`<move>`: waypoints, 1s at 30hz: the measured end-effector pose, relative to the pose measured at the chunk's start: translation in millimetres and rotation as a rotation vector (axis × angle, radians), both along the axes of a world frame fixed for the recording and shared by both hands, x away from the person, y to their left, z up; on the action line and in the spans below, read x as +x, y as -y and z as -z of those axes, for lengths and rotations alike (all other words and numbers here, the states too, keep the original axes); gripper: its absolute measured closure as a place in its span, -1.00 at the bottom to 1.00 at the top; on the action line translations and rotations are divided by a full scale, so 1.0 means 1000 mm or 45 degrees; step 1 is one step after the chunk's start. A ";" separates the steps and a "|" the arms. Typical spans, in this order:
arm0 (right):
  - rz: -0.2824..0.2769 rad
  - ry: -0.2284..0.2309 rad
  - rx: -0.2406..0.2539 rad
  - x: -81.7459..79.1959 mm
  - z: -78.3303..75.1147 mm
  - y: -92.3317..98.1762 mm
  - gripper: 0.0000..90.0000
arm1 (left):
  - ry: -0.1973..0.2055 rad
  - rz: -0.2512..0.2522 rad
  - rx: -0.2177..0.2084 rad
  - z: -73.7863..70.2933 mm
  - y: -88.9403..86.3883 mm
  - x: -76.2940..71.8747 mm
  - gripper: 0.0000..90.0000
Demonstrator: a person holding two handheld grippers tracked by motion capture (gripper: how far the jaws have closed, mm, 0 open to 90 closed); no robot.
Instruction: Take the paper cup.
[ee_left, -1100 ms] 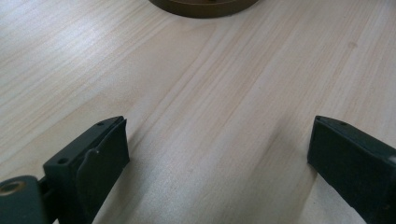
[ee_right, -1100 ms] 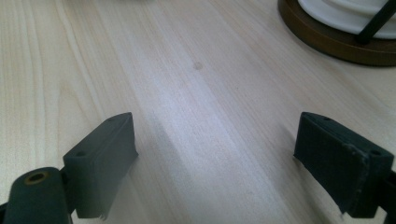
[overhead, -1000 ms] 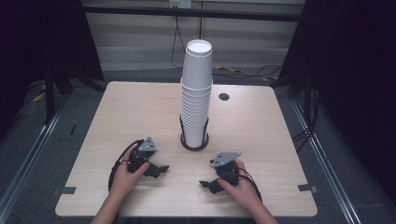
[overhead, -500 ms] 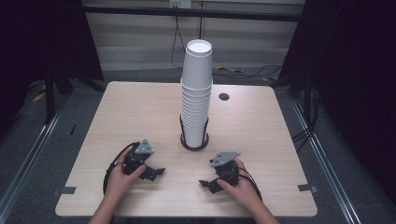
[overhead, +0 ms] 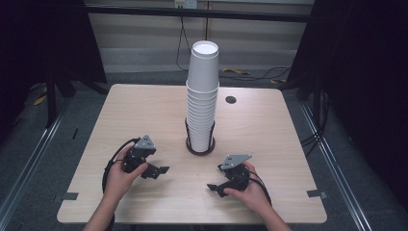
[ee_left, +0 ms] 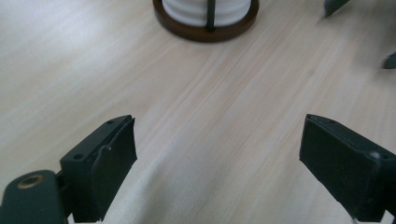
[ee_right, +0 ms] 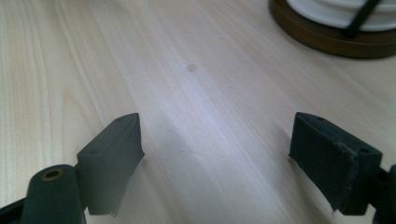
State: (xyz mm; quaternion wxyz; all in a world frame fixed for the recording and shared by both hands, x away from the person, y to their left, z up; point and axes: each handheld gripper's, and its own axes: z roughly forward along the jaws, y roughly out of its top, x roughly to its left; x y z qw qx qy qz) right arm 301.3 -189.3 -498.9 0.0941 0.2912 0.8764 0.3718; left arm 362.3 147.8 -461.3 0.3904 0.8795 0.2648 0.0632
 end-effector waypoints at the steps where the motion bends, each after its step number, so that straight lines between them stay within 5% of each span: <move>1: 0.005 0.001 -0.013 0.001 -0.004 0.003 -0.63 | 0.002 0.008 0.003 -0.007 0.000 0.001 -0.76; 9: 0.124 0.008 0.191 0.018 -0.052 0.023 -0.60 | -0.026 0.015 -0.106 -0.062 0.003 0.021 -0.77; 15: 0.168 0.145 0.229 0.033 -0.094 0.022 -0.60 | 0.036 0.030 -0.120 -0.110 0.012 0.035 -0.75; 18: 0.195 0.169 0.295 0.040 -0.114 0.021 -0.61 | 0.067 0.028 -0.139 -0.131 0.019 0.041 -0.74; 21: 0.203 0.212 0.289 0.047 -0.131 0.020 -0.61 | 0.094 0.031 -0.143 -0.151 0.026 0.047 -0.74; 30: 0.227 0.260 0.358 0.061 -0.168 0.014 -0.62 | 0.109 0.058 -0.193 -0.187 0.043 0.062 -0.74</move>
